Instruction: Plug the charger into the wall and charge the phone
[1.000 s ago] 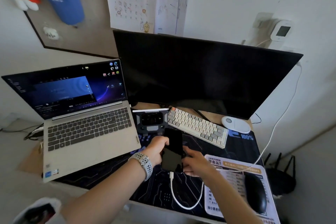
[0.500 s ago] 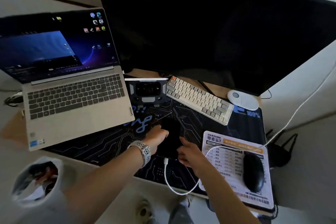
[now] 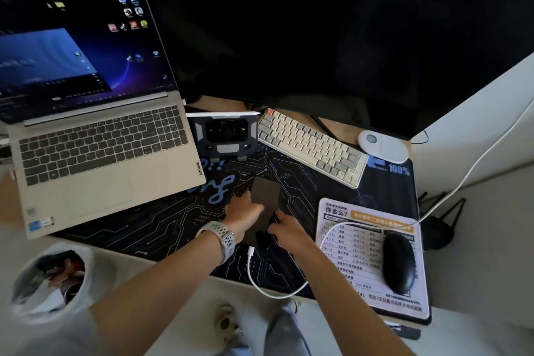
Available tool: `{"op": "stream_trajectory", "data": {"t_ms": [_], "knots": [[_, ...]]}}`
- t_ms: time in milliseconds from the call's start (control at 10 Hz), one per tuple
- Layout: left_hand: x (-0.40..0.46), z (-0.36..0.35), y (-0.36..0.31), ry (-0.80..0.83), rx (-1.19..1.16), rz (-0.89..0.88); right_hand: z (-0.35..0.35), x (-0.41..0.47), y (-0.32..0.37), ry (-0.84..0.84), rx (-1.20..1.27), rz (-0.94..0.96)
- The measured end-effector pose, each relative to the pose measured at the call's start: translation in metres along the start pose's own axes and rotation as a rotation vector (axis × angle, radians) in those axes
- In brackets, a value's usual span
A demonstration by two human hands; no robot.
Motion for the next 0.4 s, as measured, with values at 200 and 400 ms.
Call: {"op": "stream_trajectory", "data": {"t_ms": [200, 400], "knots": [[-0.001, 0.002, 0.000, 0.016, 0.002, 0.002, -0.003, -0.002, -0.002, -0.024, 0.015, -0.013], [0.002, 0.008, -0.002, 0.021, -0.051, -0.047, 0.003, -0.003, 0.005, -0.062, 0.007, 0.033]]}}
Point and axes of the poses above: each hand's wrist, its own x-axis towards the middle knuckle, its own z-axis out of the back of the hand, y = z × x, the point moved 1 cm from there along x, towards the middle knuckle, and after that the axes turned 11 degrees about -y, right-handed, at the moved point
